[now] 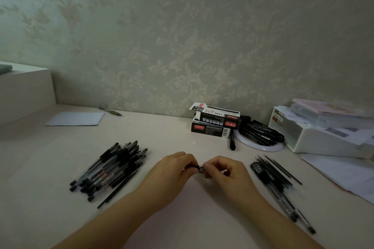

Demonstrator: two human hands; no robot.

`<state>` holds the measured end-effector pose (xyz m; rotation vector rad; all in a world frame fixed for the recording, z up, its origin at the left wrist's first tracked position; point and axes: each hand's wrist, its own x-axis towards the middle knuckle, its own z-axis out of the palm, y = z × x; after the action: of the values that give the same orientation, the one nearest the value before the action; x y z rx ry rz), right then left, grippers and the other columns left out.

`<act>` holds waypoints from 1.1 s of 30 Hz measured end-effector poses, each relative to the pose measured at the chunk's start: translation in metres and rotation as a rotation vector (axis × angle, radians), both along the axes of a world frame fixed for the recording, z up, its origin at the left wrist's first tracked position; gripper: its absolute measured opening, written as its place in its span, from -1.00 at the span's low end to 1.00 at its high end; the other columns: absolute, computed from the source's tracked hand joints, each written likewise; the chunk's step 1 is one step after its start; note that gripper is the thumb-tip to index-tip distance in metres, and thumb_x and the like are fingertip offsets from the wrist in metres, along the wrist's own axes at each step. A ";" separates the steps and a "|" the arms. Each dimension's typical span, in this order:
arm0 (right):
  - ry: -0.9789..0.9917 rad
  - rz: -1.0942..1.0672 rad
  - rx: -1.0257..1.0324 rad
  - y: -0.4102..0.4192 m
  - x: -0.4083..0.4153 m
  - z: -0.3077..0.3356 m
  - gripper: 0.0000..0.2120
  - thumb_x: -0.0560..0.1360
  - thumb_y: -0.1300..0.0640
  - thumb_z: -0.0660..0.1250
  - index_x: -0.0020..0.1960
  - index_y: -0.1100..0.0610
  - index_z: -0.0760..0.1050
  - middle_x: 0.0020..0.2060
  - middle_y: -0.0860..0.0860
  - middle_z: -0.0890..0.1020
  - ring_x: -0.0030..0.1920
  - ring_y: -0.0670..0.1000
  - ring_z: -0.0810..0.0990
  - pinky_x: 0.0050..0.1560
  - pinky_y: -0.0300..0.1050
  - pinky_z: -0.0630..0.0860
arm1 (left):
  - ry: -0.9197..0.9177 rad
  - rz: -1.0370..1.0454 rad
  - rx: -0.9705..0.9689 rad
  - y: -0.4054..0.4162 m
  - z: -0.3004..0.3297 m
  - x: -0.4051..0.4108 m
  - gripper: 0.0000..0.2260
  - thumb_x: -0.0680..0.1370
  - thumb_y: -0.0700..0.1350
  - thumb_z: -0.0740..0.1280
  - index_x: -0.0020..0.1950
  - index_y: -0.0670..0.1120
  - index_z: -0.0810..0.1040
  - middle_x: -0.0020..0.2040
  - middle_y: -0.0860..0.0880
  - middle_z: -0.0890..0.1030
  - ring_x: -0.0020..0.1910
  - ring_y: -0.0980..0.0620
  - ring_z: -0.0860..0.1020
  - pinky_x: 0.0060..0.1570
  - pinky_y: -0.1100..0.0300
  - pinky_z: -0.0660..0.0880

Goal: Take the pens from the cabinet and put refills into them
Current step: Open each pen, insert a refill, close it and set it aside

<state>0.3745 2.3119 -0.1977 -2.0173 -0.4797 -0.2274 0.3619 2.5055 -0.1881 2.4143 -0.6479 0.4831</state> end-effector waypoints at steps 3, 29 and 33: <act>0.008 0.001 -0.003 -0.001 0.001 -0.001 -0.83 0.47 0.06 0.46 -0.06 -0.21 0.61 -0.11 -0.20 0.68 -0.17 -0.16 0.57 -0.24 -0.34 0.44 | 0.004 0.000 -0.005 0.001 0.001 0.000 -0.88 0.61 0.00 0.24 0.05 0.06 0.56 -0.07 0.14 0.55 -0.14 0.16 0.49 -0.10 0.16 0.47; 0.059 -0.063 0.172 -0.002 0.002 0.004 -0.89 0.50 0.20 0.42 -0.11 0.01 0.65 -0.22 -0.09 0.71 -0.18 -0.15 0.65 -0.12 -0.38 0.53 | 0.071 -0.013 -0.009 0.000 0.001 -0.004 -0.82 0.63 -0.02 0.19 0.20 0.18 0.43 -0.07 0.15 0.53 -0.14 0.18 0.51 -0.10 0.21 0.49; 0.026 -0.170 0.186 -0.006 0.002 0.004 -0.89 0.51 0.19 0.41 -0.13 -0.01 0.63 -0.23 -0.13 0.68 -0.18 -0.17 0.62 -0.13 -0.38 0.52 | 0.046 0.018 -0.003 0.003 0.002 -0.004 -0.79 0.64 -0.06 0.15 0.21 0.19 0.45 -0.06 0.13 0.49 -0.14 0.19 0.46 -0.06 0.19 0.46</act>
<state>0.3769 2.3057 -0.1937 -1.8770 -0.2600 -0.3368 0.3581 2.5083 -0.1859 2.4226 -0.6057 0.4346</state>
